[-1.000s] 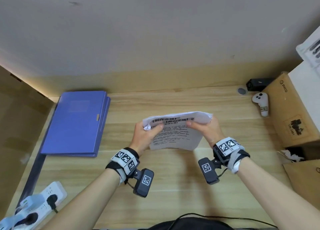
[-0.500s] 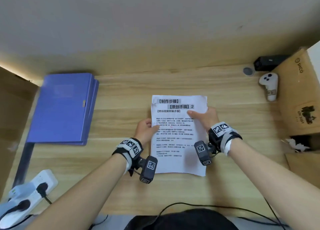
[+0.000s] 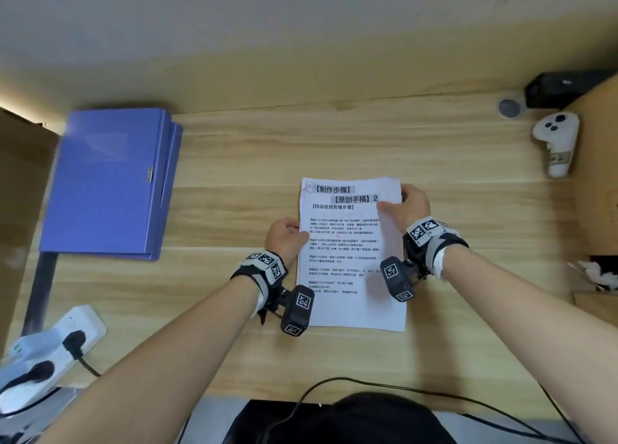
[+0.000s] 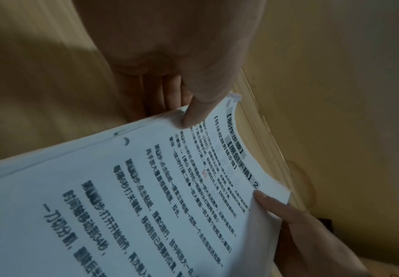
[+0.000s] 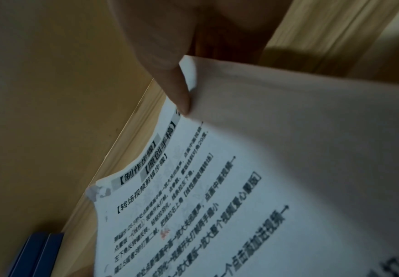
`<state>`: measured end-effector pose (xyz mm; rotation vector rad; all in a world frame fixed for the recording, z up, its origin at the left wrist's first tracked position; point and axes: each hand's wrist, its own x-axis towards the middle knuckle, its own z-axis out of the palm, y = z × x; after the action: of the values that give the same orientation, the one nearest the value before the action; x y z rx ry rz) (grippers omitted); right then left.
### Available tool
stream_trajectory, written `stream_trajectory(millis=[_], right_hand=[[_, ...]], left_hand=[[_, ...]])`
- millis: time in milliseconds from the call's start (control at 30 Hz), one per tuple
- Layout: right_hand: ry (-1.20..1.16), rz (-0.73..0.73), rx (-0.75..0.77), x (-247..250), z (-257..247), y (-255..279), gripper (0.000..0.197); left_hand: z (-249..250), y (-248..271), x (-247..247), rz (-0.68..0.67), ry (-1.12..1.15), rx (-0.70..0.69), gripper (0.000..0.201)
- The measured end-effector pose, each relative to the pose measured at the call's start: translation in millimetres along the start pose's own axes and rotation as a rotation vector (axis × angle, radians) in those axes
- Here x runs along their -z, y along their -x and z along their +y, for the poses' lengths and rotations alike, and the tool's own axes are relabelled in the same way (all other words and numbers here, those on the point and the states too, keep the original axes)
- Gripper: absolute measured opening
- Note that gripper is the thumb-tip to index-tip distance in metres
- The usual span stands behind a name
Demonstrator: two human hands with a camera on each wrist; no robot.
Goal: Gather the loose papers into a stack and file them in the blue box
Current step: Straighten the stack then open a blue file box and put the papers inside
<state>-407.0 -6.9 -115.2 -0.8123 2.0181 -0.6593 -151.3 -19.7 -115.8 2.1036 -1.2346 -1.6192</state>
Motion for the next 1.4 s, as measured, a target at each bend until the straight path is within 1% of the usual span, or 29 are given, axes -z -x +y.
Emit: stream_trajectory(millis=[100, 233, 333, 467, 667, 800, 867, 933, 1000, 1067, 1133, 1200, 1300, 1400], right_hand=[[0.003, 0.074, 0.004, 1, -6, 3, 0.05], [0.05, 0.196, 0.058, -1, -19, 10, 0.061], [0.113, 0.244, 0.138, -12, -37, 22, 0.059], [0.135, 0.235, 0.222, -43, -63, 41, 0.049], [-0.021, 0.12, 0.173, -128, -119, 70, 0.04], [-0.104, 0.018, 0.162, -198, -158, 73, 0.033], [-0.113, -0.03, 0.148, -233, -177, 75, 0.028], [-0.119, -0.077, 0.146, -266, -193, 79, 0.023], [-0.117, -0.126, 0.139, -298, -207, 83, 0.021], [-0.113, -0.166, 0.133, -325, -219, 87, 0.02], [-0.105, -0.209, 0.117, -347, -229, 92, 0.026], [-0.076, -0.253, 0.094, -363, -237, 97, 0.037], [-0.061, -0.303, 0.056, -378, -247, 103, 0.046], [-0.057, -0.341, 0.08, -385, -251, 107, 0.047]], left_hand=[[2, -2, 8, 0.063, 0.014, -0.002, 0.021], [12, -8, 31, 0.12, 0.011, -0.054, 0.025], [18, -17, 59, 0.142, 0.002, -0.106, 0.026], [20, -27, 103, 0.189, 0.001, -0.185, 0.025], [19, -42, 200, 0.279, -0.001, -0.297, 0.032], [9, -60, 274, 0.355, -0.015, -0.349, 0.03], [-4, -69, 307, 0.406, 0.006, -0.332, 0.029], [-20, -76, 335, 0.443, 0.027, -0.317, 0.033], [-37, -83, 360, 0.483, 0.007, -0.306, 0.039], [-51, -91, 384, 0.512, -0.022, -0.257, 0.049], [-63, -97, 407, 0.538, 0.002, -0.184, 0.061], [-74, -103, 425, 0.571, 0.027, -0.135, 0.068], [-82, -108, 438, 0.54, 0.023, -0.067, 0.071], [-85, -111, 438, 0.499, 0.096, -0.053, 0.072]])
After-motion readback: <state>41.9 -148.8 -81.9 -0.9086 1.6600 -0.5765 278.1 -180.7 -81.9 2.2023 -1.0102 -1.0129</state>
